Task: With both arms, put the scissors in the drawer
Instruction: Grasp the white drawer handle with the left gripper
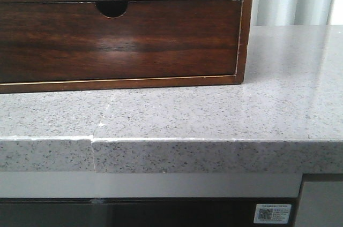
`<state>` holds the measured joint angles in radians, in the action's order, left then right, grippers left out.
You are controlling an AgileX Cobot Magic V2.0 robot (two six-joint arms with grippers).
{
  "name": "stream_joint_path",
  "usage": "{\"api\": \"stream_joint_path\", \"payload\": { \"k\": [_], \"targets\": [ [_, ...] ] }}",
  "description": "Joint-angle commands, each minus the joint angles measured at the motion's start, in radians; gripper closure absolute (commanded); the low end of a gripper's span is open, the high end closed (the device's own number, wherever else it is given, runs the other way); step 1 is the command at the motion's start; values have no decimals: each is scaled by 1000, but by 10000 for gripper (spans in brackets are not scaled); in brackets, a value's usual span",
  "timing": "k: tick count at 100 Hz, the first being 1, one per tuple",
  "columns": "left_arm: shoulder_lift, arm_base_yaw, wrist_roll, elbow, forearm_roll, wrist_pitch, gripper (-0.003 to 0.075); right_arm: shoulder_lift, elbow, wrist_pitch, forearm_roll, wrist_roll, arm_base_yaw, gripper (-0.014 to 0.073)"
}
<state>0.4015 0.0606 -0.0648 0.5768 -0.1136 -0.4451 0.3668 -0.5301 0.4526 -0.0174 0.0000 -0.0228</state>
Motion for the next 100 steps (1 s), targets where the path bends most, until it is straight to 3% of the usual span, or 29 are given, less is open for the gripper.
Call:
{"api": "stream_joint_path", "payload": {
  "k": [1,6,17,23,28,63,100],
  "targets": [
    [16,-4,3,36,16,77,701,17,-38,-87,9,0,-2,560],
    [16,-4,3,34,28,79,613,17,-38,-94,11,0,-2,431],
    [16,-4,3,28,31,87,309,17,-38,-103,17,0,-2,131],
    [16,-4,6,28,20,87,193,17,-38,-105,17,0,-2,53],
    [16,-4,6,28,16,87,154,17,-38,-105,17,0,-2,22],
    [16,-4,6,28,-106,117,156,17,-38,-106,11,0,-2,27],
    [99,-4,6,7,-781,105,156,17,-38,-106,-5,0,-2,27]
  ]
}}
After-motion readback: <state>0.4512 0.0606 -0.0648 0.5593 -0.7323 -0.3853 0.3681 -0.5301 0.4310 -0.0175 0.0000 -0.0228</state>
